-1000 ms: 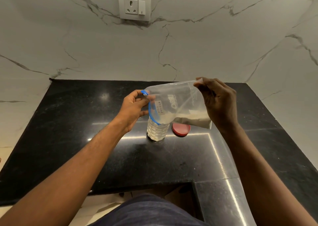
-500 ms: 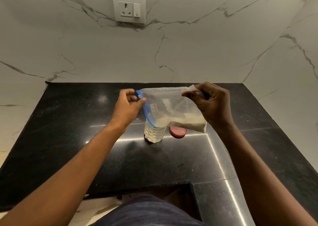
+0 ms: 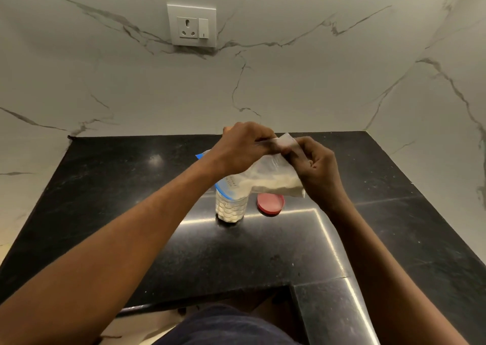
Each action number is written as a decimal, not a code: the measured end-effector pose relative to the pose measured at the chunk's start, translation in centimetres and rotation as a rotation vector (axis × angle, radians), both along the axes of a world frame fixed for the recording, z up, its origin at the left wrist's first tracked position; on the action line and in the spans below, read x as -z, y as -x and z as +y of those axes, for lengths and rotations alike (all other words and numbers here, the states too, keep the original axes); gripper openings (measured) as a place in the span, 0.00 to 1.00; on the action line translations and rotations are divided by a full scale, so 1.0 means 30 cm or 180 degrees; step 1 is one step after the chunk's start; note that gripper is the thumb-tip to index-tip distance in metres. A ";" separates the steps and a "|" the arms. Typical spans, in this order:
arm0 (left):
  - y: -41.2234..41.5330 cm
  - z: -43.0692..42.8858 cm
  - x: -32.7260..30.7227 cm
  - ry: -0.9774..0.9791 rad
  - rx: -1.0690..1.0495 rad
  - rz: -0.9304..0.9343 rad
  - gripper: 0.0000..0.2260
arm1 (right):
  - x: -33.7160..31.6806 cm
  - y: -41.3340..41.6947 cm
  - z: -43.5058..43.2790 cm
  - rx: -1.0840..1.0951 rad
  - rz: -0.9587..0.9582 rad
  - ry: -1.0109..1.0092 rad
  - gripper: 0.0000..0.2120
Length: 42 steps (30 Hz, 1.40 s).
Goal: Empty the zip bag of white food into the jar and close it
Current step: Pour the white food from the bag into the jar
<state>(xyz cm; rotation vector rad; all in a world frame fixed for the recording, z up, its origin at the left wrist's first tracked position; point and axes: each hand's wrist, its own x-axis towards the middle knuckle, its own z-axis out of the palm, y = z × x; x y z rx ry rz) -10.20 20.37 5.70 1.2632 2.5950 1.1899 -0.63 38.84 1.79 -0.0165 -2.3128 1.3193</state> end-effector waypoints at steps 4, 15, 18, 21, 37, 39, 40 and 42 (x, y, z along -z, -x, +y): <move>0.002 0.010 0.025 -0.0188 0.0087 -0.0135 0.07 | 0.081 -0.049 0.010 0.0062 -0.0186 0.0191 0.06; -0.002 0.021 0.042 -0.0465 0.0067 -0.0215 0.08 | 0.162 -0.087 0.024 0.0212 -0.0506 0.0793 0.11; -0.010 0.015 0.046 -0.0484 0.0038 -0.0204 0.10 | 0.172 -0.091 0.017 0.0188 -0.0471 0.1066 0.09; 0.006 -0.055 0.069 -0.0828 -0.0495 -0.0097 0.18 | 0.172 -0.085 0.003 0.0258 -0.0392 0.1110 0.10; 0.016 -0.265 0.431 -0.1634 -0.1549 -0.2423 0.03 | 0.128 -0.056 -0.061 0.0379 -0.0124 0.0669 0.10; 0.020 -0.262 0.443 -0.1690 -0.1566 -0.2356 0.03 | 0.113 -0.056 -0.066 0.0419 -0.0119 0.0547 0.09; 0.017 -0.261 0.449 -0.1724 -0.1572 -0.2365 0.03 | 0.107 -0.058 -0.067 0.0452 -0.0114 0.0459 0.09; 0.012 -0.252 0.455 -0.1782 -0.1563 -0.2414 0.03 | 0.094 -0.062 -0.070 0.0527 -0.0116 0.0282 0.08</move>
